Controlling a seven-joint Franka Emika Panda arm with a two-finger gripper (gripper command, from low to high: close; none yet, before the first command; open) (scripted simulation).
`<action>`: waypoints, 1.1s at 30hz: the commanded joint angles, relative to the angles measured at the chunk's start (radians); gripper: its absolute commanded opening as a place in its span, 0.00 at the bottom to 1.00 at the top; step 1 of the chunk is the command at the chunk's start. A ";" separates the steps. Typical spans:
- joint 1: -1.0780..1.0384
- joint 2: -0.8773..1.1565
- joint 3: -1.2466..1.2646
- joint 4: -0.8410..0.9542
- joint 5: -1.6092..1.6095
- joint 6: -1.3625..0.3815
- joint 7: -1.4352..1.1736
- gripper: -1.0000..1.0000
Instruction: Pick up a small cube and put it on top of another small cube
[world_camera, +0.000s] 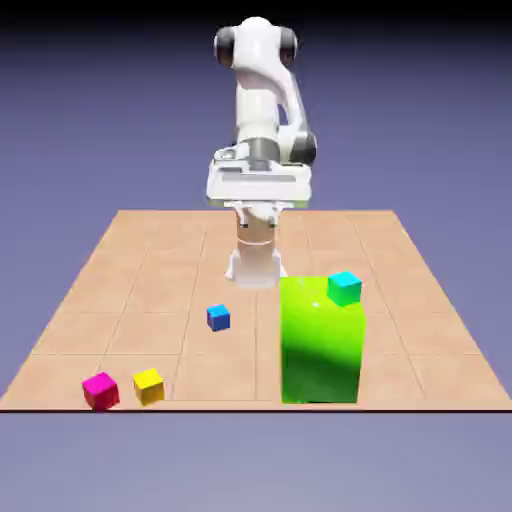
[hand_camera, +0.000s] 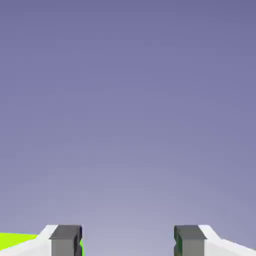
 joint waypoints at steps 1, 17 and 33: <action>-0.007 0.035 -0.011 0.027 0.008 -0.018 -0.044 0.50; -0.117 0.597 -0.180 0.457 0.129 -0.300 -0.739 0.50; -0.218 1.110 -0.334 0.849 0.240 -0.558 -1.374 0.50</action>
